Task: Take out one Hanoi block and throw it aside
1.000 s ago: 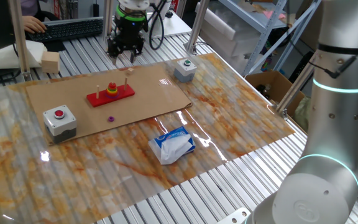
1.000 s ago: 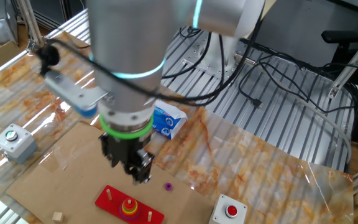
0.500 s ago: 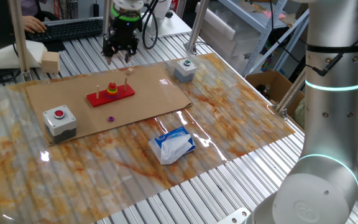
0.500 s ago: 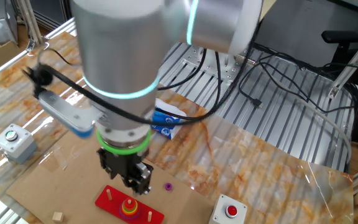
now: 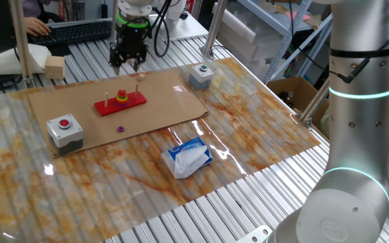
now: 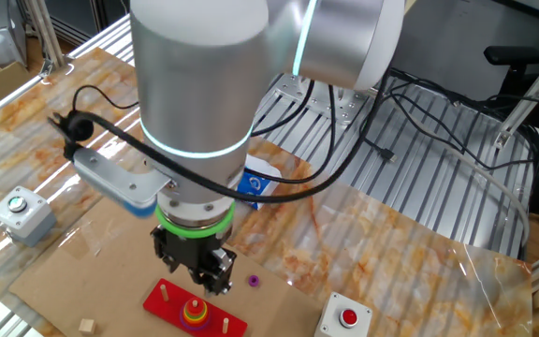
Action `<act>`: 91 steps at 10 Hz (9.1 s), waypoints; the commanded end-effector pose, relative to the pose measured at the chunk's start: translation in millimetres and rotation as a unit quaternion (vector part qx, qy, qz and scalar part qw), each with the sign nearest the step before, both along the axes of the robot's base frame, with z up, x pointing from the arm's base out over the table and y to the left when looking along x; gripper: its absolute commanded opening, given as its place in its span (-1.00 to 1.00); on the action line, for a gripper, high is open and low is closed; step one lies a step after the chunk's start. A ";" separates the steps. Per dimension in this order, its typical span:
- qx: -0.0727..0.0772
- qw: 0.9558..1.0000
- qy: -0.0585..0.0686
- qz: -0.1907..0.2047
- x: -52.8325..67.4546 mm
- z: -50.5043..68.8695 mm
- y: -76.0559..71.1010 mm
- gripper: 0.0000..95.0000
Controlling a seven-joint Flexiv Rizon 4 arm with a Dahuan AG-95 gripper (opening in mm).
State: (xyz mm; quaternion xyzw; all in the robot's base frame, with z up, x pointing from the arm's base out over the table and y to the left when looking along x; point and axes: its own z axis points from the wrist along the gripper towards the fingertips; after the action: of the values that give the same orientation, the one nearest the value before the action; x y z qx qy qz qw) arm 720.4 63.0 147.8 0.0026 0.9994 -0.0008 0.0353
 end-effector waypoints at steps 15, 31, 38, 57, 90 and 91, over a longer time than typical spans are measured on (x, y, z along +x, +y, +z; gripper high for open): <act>-0.031 0.999 0.005 -0.010 2.1 -9.1 -2.0 0.60; -0.005 0.999 0.040 0.008 2.2 -18.0 3.0 -0.20; -0.005 0.999 0.041 -0.001 3.0 -39.8 12.6 -0.20; 0.000 0.999 0.044 -0.007 12.4 -72.1 8.5 -0.20; 0.008 0.999 0.040 0.001 1.5 -79.7 10.6 -0.60; 0.008 0.999 0.040 0.002 1.5 -79.7 10.6 -0.60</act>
State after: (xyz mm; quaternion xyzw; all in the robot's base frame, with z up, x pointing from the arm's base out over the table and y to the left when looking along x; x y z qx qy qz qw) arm 721.9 73.6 68.3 0.0003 1.0000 0.0076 -0.0046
